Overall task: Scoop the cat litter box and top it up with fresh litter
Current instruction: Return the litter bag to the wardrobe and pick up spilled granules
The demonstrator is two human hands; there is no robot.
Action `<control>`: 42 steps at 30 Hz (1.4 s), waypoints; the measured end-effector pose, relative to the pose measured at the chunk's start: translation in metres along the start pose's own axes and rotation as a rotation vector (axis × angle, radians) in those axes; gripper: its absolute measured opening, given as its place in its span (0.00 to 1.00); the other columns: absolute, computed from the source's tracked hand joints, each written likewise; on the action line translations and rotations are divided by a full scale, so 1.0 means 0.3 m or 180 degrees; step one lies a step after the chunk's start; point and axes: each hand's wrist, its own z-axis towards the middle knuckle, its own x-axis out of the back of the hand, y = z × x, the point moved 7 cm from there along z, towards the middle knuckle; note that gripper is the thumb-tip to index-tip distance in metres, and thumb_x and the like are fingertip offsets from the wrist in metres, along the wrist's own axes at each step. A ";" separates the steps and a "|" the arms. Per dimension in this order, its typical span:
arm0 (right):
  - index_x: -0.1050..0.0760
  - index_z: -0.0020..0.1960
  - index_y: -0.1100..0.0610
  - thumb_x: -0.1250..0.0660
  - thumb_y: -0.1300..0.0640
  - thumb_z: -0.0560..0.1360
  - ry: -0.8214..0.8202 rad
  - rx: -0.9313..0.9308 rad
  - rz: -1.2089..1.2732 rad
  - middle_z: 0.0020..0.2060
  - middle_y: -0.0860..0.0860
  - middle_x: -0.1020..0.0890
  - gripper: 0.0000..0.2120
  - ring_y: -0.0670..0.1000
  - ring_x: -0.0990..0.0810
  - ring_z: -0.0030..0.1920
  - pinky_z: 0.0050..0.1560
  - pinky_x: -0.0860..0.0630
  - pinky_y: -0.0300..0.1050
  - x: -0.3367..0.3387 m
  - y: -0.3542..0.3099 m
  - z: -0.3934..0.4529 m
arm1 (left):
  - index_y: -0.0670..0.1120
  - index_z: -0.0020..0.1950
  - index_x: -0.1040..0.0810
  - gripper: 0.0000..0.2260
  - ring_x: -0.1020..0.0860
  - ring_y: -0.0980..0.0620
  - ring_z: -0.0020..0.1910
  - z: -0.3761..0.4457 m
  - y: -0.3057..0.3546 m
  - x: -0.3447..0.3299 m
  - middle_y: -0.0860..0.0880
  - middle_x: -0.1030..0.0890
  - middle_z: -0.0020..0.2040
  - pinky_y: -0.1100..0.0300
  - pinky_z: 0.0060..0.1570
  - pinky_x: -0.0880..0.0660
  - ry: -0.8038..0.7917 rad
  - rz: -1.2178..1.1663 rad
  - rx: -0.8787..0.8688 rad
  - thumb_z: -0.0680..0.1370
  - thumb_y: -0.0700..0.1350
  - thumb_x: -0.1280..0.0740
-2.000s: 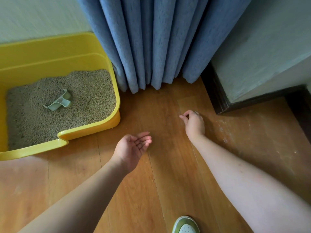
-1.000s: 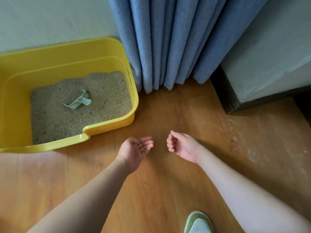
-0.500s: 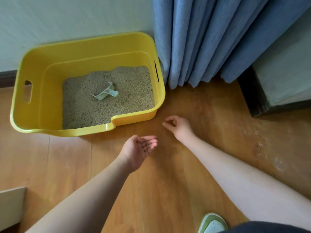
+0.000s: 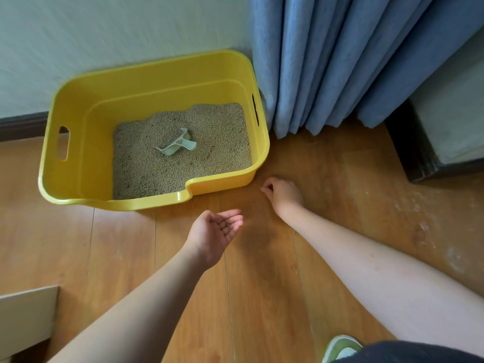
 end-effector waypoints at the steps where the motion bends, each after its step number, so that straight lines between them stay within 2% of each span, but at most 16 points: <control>1: 0.22 0.55 0.51 0.39 0.48 0.79 0.0001 0.0004 0.0074 0.48 0.52 0.16 0.11 0.55 0.19 0.49 0.45 0.26 0.45 -0.002 -0.001 -0.007 | 0.31 0.56 0.22 0.21 0.18 0.44 0.48 0.002 -0.003 -0.002 0.35 0.18 0.49 0.57 0.53 0.21 0.0028 0.0010 0.0002 0.77 0.38 0.51; 4: 0.21 0.51 0.51 0.36 0.48 0.78 0.0033 0.0206 0.0494 0.35 0.45 0.22 0.09 0.52 0.22 0.40 0.38 0.30 0.42 -0.006 -0.016 -0.061 | 0.31 0.56 0.22 0.20 0.19 0.42 0.50 0.011 -0.015 -0.016 0.35 0.18 0.50 0.54 0.59 0.24 0.0121 0.0041 -0.0011 0.77 0.37 0.50; 6: 0.21 0.48 0.51 0.34 0.50 0.76 0.0002 0.0420 0.0877 0.28 0.43 0.29 0.06 0.45 0.28 0.32 0.32 0.36 0.38 -0.008 -0.037 -0.119 | 0.31 0.57 0.23 0.20 0.19 0.41 0.51 0.018 -0.028 -0.036 0.34 0.19 0.52 0.54 0.57 0.23 0.0154 0.0059 0.0008 0.77 0.38 0.50; 8: 0.21 0.45 0.50 0.32 0.51 0.76 -0.0130 0.0710 0.1111 0.25 0.44 0.31 0.04 0.42 0.32 0.28 0.30 0.39 0.35 -0.013 -0.068 -0.183 | 0.31 0.57 0.24 0.19 0.20 0.41 0.51 0.022 -0.044 -0.060 0.34 0.19 0.52 0.54 0.54 0.23 0.0174 0.0023 0.0020 0.78 0.39 0.50; 9: 0.21 0.44 0.50 0.32 0.52 0.76 -0.0167 0.0877 0.1185 0.26 0.43 0.30 0.04 0.41 0.31 0.28 0.31 0.38 0.35 -0.012 -0.083 -0.214 | 0.31 0.56 0.24 0.18 0.20 0.42 0.50 0.022 -0.053 -0.073 0.35 0.19 0.51 0.54 0.53 0.23 0.0164 0.0016 0.0026 0.78 0.40 0.50; 11: 0.19 0.45 0.53 0.33 0.54 0.76 -0.0194 0.1154 0.1298 0.33 0.43 0.22 0.05 0.40 0.25 0.35 0.37 0.31 0.36 -0.008 -0.104 -0.261 | 0.34 0.51 0.24 0.17 0.20 0.43 0.47 0.022 -0.067 -0.099 0.38 0.18 0.46 0.54 0.50 0.23 0.0118 0.0108 0.0024 0.79 0.41 0.49; 14: 0.18 0.48 0.57 0.35 0.57 0.77 -0.0190 0.1313 0.1170 0.43 0.51 0.18 0.08 0.48 0.21 0.43 0.46 0.26 0.40 0.004 -0.096 -0.293 | 0.37 0.43 0.25 0.15 0.21 0.45 0.40 0.023 -0.089 -0.134 0.42 0.19 0.35 0.55 0.42 0.24 0.0067 0.0307 0.0078 0.79 0.41 0.48; 16: 0.18 0.48 0.56 0.34 0.57 0.77 -0.0066 0.1245 0.1145 0.43 0.50 0.18 0.07 0.48 0.21 0.43 0.47 0.25 0.40 0.024 -0.066 -0.295 | 0.37 0.46 0.24 0.15 0.20 0.44 0.43 0.030 -0.104 -0.154 0.41 0.19 0.39 0.54 0.45 0.24 0.0029 0.0273 0.0129 0.80 0.42 0.48; 18: 0.17 0.49 0.53 0.33 0.54 0.76 0.0103 0.0937 0.1234 0.43 0.49 0.17 0.06 0.48 0.20 0.43 0.46 0.24 0.41 0.053 -0.011 -0.274 | 0.34 0.51 0.23 0.18 0.20 0.43 0.47 0.039 -0.116 -0.161 0.38 0.17 0.45 0.54 0.50 0.23 0.0011 0.0249 0.0211 0.81 0.43 0.49; 22: 0.18 0.53 0.52 0.32 0.51 0.76 0.0316 0.0278 0.0978 0.34 0.46 0.21 0.09 0.47 0.22 0.37 0.39 0.29 0.40 0.107 0.124 -0.184 | 0.33 0.55 0.22 0.23 0.18 0.42 0.49 0.049 -0.124 -0.162 0.35 0.17 0.50 0.56 0.50 0.22 0.0013 0.0286 0.0281 0.83 0.46 0.52; 24: 0.20 0.58 0.52 0.34 0.50 0.77 0.0318 0.0064 0.0718 0.40 0.49 0.20 0.12 0.50 0.20 0.44 0.43 0.28 0.39 0.111 0.170 -0.138 | 0.33 0.54 0.21 0.23 0.18 0.41 0.50 0.046 -0.118 -0.160 0.35 0.17 0.51 0.56 0.51 0.22 0.0001 0.0274 0.0236 0.83 0.45 0.52; 27: 0.24 0.63 0.53 0.36 0.50 0.78 0.0292 0.0062 0.0346 0.54 0.53 0.19 0.16 0.54 0.20 0.53 0.51 0.24 0.43 0.088 0.177 -0.069 | 0.33 0.55 0.21 0.23 0.19 0.41 0.51 0.049 -0.109 -0.148 0.34 0.17 0.52 0.55 0.52 0.22 -0.0007 0.0276 0.0180 0.82 0.45 0.52; 30: 0.26 0.66 0.52 0.36 0.48 0.78 0.0218 0.0107 0.0234 0.59 0.51 0.21 0.18 0.53 0.22 0.56 0.54 0.24 0.45 0.072 0.137 -0.019 | 0.32 0.56 0.22 0.23 0.19 0.41 0.51 0.057 -0.094 -0.129 0.34 0.18 0.53 0.56 0.52 0.22 0.0042 0.0208 0.0090 0.82 0.45 0.52; 38: 0.22 0.56 0.52 0.35 0.48 0.78 0.0306 -0.0078 0.0291 0.52 0.51 0.18 0.11 0.51 0.20 0.49 0.45 0.24 0.42 0.066 0.114 0.034 | 0.32 0.54 0.21 0.23 0.19 0.40 0.51 0.054 -0.060 -0.087 0.33 0.18 0.52 0.55 0.54 0.22 0.0161 0.0133 -0.0022 0.81 0.44 0.52; 42: 0.22 0.57 0.53 0.37 0.48 0.79 0.0212 -0.0020 0.0154 0.51 0.51 0.17 0.12 0.52 0.19 0.47 0.43 0.25 0.42 0.053 0.111 0.038 | 0.32 0.54 0.21 0.23 0.19 0.40 0.51 0.056 -0.055 -0.086 0.33 0.18 0.51 0.55 0.54 0.23 0.0197 0.0092 -0.0039 0.81 0.43 0.52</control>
